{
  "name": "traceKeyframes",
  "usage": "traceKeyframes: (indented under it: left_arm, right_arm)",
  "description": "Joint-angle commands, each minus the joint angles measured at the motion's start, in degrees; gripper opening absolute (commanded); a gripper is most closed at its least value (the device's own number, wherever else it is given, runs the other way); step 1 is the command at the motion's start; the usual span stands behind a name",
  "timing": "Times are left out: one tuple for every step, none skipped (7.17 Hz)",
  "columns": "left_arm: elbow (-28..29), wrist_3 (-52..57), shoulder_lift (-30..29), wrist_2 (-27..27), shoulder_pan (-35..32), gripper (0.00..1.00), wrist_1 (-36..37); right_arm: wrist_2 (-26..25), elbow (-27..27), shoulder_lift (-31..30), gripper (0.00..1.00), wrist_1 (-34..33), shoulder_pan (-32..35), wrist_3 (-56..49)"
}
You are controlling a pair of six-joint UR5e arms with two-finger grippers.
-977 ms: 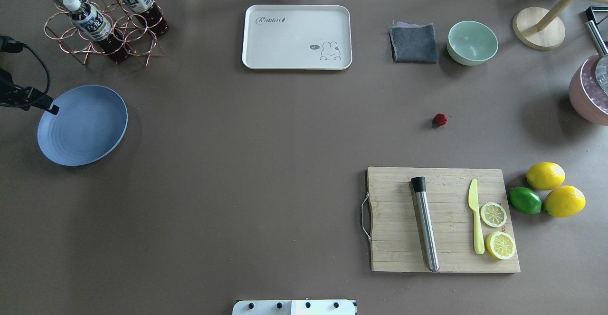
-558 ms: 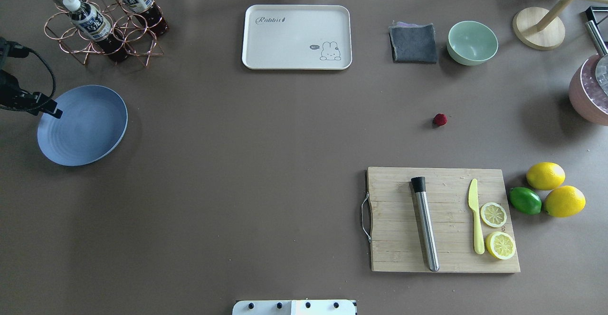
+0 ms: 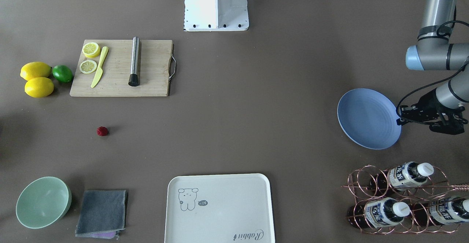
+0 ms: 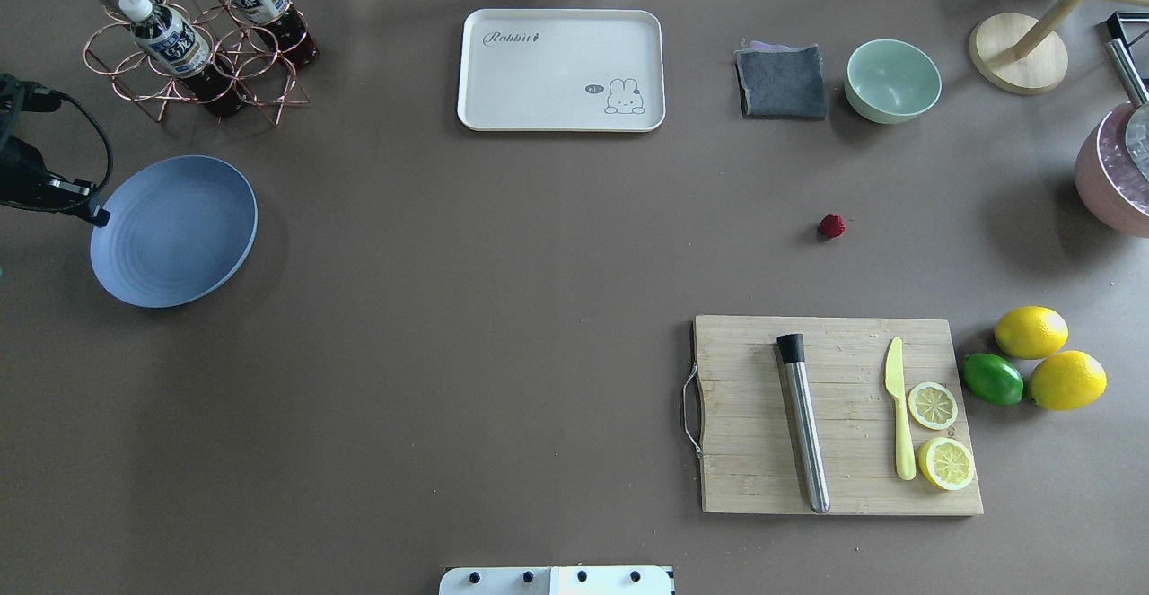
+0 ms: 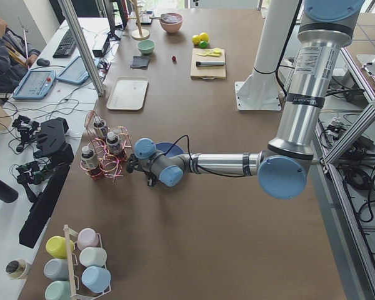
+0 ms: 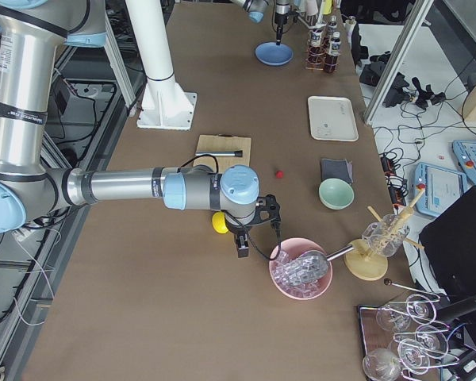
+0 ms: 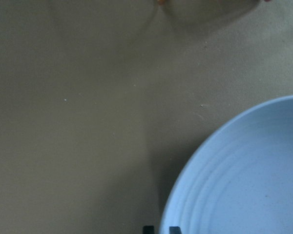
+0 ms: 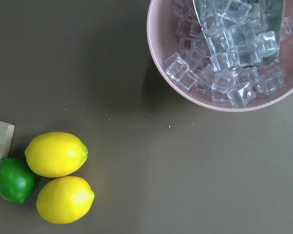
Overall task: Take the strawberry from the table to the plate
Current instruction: 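Reach the left gripper down and grasp the rim of the light blue plate, then slide the light blue plate with the left gripper toward the table center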
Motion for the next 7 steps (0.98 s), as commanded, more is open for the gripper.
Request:
traceKeyframes:
  left_arm:
    - [-0.58,-2.31,-0.74,-0.17,-0.02,0.0,0.06]
    - [-1.45,-3.02,-1.09,-0.69,-0.46,0.0,0.32]
    - [-1.81,-4.77,-1.96,-4.61,-0.99,0.0,0.32]
    - [-3.29,-8.09,-3.28,-8.13,-1.69,0.0,0.06]
    - [-7.22,-17.0,-5.81,-8.43,0.22,0.0,0.06]
    - [-10.48,-27.53,-9.49,-7.82,5.11,0.0,0.23]
    - [-11.03,-33.47,-13.62,-5.38,9.16,0.0,0.32]
  right_arm:
    - [0.95,0.21,-0.06,1.0,0.0,0.09,0.09]
    - [0.96,0.29,-0.06,1.0,0.0,0.09,0.09]
    - [0.96,0.29,-0.06,1.0,0.0,0.09,0.09]
    - [0.96,0.29,-0.06,1.0,0.0,0.09,0.09]
    - [0.96,0.21,-0.06,1.0,0.0,0.0,0.09]
    - [0.96,0.12,-0.06,1.0,0.0,0.0,0.09]
    - [0.87,-0.23,0.02,1.0,0.0,0.0,0.0]
